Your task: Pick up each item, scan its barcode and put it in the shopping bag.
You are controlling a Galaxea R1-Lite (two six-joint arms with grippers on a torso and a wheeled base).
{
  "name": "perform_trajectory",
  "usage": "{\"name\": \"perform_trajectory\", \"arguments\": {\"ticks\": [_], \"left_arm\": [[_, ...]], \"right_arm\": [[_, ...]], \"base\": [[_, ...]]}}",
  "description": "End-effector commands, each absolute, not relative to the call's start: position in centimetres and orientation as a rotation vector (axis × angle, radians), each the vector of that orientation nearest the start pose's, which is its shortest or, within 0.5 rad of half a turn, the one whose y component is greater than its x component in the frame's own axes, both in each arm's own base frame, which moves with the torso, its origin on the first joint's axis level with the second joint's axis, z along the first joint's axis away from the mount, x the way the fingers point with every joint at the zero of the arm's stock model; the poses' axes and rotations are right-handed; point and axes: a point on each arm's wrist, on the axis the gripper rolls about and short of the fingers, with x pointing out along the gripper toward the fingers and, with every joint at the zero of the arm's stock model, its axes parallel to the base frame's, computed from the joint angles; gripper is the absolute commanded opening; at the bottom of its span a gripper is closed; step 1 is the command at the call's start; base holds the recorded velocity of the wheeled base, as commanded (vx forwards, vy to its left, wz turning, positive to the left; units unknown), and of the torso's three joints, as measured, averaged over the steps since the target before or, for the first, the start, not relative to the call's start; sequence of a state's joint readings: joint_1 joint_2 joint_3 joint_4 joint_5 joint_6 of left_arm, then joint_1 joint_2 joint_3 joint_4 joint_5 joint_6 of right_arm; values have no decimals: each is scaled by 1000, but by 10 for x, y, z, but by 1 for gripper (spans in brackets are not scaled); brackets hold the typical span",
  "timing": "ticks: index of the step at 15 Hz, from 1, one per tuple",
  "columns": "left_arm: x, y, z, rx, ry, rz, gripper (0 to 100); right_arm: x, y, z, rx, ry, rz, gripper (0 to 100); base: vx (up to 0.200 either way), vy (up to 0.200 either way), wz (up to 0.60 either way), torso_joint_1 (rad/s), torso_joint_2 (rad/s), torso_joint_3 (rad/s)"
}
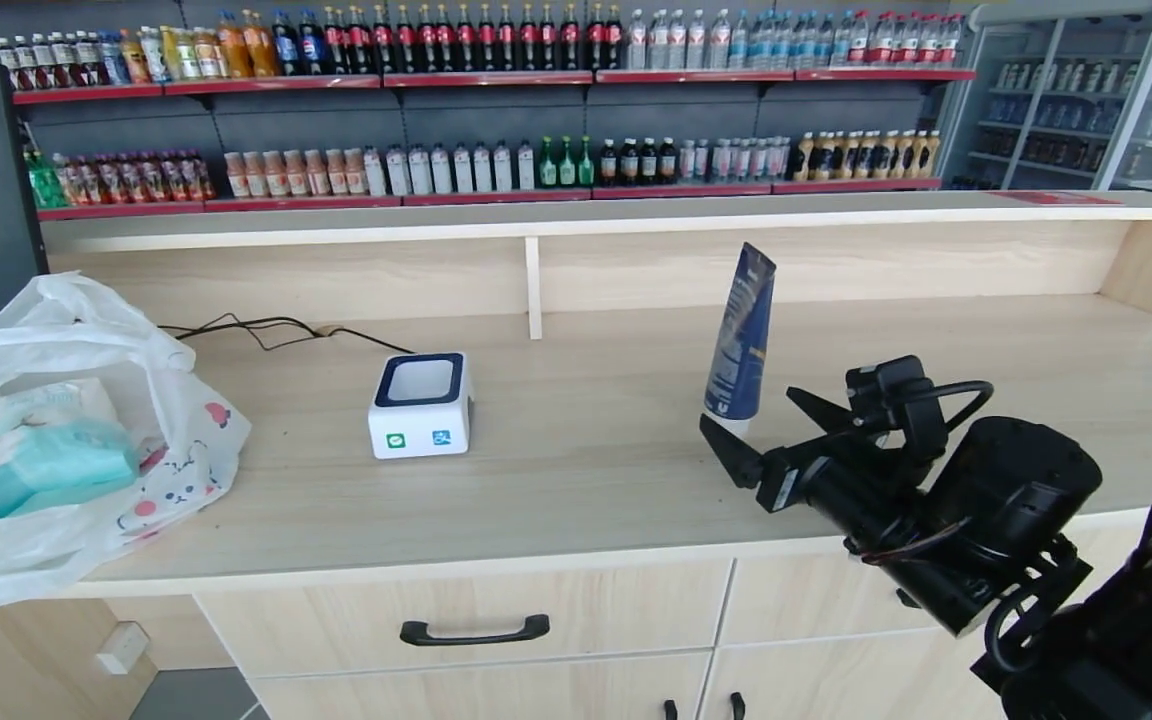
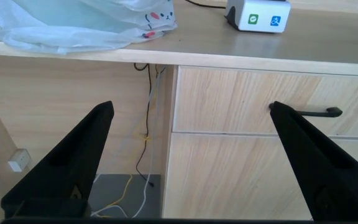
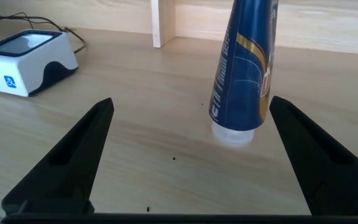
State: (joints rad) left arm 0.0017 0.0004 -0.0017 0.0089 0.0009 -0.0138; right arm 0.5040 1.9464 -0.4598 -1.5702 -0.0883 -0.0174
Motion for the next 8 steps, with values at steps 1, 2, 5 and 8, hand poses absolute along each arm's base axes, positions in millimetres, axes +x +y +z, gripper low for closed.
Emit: {"name": "perform_trajectory", "arguments": {"ticks": [1, 2, 5, 8], "left_arm": [[-23, 0, 75, -15, 9, 3, 100], [-23, 0, 75, -15, 9, 3, 100], [-23, 0, 75, -15, 9, 3, 100], [-23, 0, 75, -15, 9, 3, 100]], "right_arm": [[263, 145, 120, 9, -83, 421, 100], [259, 144, 119, 10, -73, 426, 100], [250, 139, 122, 9, -71, 424, 100], [257, 135, 125, 10, -89, 401, 100]], "base": [[0, 0, 0, 0, 0, 0], [0, 0, 0, 0, 0, 0], [0, 0, 0, 0, 0, 0], [0, 0, 0, 0, 0, 0]]}}
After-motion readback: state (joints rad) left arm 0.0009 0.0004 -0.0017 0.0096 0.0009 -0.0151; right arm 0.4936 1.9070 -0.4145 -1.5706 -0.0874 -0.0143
